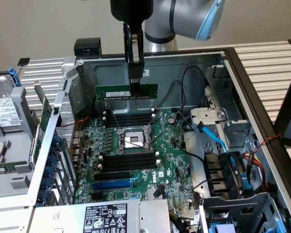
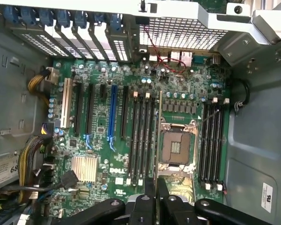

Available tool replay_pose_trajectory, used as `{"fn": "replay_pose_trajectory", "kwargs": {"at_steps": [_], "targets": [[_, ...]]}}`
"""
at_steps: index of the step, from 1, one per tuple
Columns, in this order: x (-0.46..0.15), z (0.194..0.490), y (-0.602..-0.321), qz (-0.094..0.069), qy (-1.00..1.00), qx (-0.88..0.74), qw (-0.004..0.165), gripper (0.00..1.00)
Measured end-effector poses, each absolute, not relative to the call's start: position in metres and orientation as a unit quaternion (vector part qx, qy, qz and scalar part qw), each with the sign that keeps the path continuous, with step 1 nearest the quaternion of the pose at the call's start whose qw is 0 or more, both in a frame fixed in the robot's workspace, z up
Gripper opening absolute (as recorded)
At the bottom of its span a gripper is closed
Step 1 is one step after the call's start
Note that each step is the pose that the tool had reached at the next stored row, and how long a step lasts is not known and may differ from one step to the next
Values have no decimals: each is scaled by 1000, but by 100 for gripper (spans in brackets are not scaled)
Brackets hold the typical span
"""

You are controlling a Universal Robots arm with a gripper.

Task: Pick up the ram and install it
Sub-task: 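Insert the ram into the slot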

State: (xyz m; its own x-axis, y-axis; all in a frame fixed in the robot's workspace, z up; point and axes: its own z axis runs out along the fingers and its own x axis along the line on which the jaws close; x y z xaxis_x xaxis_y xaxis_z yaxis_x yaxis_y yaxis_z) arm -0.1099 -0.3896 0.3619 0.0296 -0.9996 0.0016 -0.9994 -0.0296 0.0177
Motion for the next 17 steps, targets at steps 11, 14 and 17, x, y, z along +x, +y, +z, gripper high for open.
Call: {"fn": "replay_pose_trajectory", "kwargs": {"at_steps": [11,14,17], "targets": [[-112,346,-392,1,-704,710,12,13],[-112,341,-392,2,-705,709,13,13],[-112,336,-392,2,-705,709,13,13]]}}
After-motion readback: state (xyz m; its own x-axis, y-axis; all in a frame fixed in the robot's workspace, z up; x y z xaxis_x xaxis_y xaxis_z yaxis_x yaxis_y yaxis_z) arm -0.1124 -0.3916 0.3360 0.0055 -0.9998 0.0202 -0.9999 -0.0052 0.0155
